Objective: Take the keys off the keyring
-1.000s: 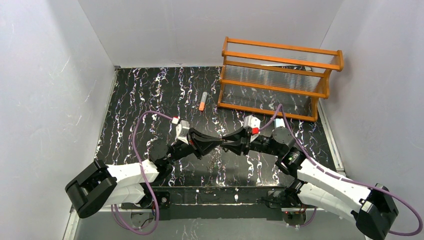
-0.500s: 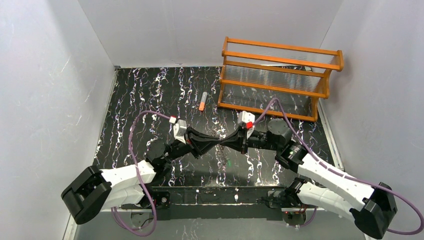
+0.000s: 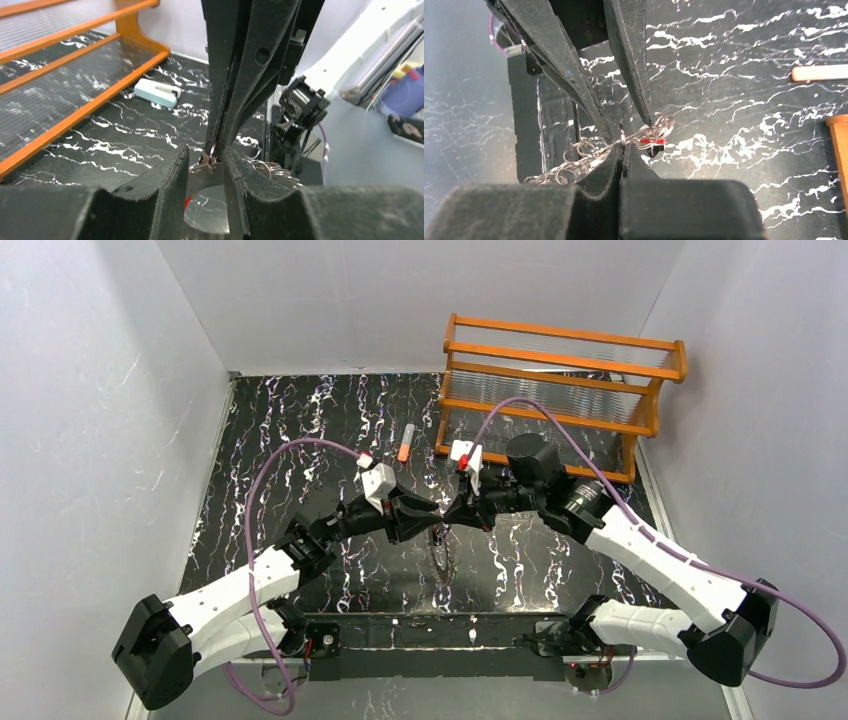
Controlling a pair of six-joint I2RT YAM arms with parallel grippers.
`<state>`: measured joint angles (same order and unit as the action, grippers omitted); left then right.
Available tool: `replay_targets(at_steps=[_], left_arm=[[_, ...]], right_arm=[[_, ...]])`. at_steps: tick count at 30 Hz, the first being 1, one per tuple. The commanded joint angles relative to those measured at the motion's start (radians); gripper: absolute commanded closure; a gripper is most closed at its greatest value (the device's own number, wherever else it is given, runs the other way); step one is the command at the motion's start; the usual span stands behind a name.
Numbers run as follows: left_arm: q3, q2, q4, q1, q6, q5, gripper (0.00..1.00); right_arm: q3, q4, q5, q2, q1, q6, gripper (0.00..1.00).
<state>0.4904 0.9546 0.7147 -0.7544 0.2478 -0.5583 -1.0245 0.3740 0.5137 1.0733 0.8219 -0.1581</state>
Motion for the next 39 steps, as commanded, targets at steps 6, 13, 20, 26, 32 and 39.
replay_targets(at_steps=[6,13,20,26,32,39], left_arm=[[0.142,0.047,-0.29,0.01,-0.204,-0.18,0.76],[0.166,0.071,-0.352,0.009,-0.244,-0.227,0.76],[0.178,0.095,-0.333,0.009,-0.24,-0.254,0.78],[0.184,0.117,-0.317,0.01,-0.22,-0.283,0.88],[0.189,0.132,-0.302,0.01,-0.173,-0.295,1.0],[0.135,0.082,-0.212,0.009,-0.114,-0.255,1.0]], right_arm=[[-0.163,0.198,0.054,0.084,-0.001,-0.121,0.99],[-0.177,0.209,0.083,0.109,0.0,-0.138,0.99],[-0.18,0.216,0.13,0.131,0.0,-0.146,0.99],[-0.186,0.229,0.151,0.144,0.0,-0.16,0.99],[-0.153,0.186,0.152,0.118,0.0,-0.171,0.99],[0.037,0.0,0.048,-0.041,-0.009,-0.122,0.54]])
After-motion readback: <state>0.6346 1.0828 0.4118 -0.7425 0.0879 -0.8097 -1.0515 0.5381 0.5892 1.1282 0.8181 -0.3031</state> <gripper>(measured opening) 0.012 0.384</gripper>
